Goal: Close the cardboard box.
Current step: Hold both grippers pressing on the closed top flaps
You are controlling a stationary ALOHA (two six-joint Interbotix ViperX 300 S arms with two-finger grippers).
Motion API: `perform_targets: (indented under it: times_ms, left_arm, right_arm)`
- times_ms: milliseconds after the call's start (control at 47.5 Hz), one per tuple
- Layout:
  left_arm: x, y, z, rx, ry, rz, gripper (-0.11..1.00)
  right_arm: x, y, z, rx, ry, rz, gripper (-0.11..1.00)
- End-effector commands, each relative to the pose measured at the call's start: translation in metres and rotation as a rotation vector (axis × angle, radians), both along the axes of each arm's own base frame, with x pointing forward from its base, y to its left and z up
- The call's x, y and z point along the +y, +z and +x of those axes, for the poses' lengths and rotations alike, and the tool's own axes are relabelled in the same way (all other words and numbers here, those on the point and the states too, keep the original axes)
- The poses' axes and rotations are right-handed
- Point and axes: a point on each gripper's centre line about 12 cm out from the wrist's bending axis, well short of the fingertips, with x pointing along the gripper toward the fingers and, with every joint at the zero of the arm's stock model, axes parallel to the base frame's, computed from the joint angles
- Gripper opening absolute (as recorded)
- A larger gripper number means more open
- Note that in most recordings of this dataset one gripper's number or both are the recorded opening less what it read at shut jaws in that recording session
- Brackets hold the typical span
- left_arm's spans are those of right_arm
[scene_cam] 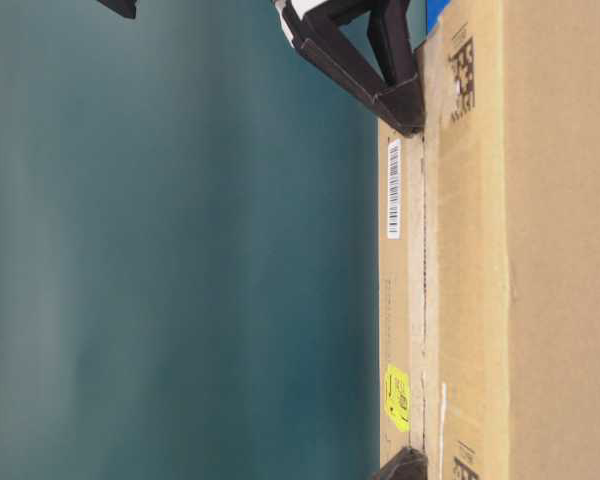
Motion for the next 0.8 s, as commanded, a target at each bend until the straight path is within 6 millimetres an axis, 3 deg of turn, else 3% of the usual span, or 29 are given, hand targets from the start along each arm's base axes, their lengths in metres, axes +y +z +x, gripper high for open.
perform_targets:
  times_ms: [0, 778]
  left_arm:
    - [-0.0001, 0.0048, 0.0035, -0.019, 0.002, -0.002, 0.0]
    - [0.0003, 0.0057, 0.0043, -0.022, 0.003, -0.004, 0.0]
  right_arm:
    - [-0.0018, 0.0049, 0.0024, -0.018, -0.007, -0.001, 0.0]
    - [-0.002, 0.0052, 0.0028, -0.024, -0.008, -0.002, 0.0]
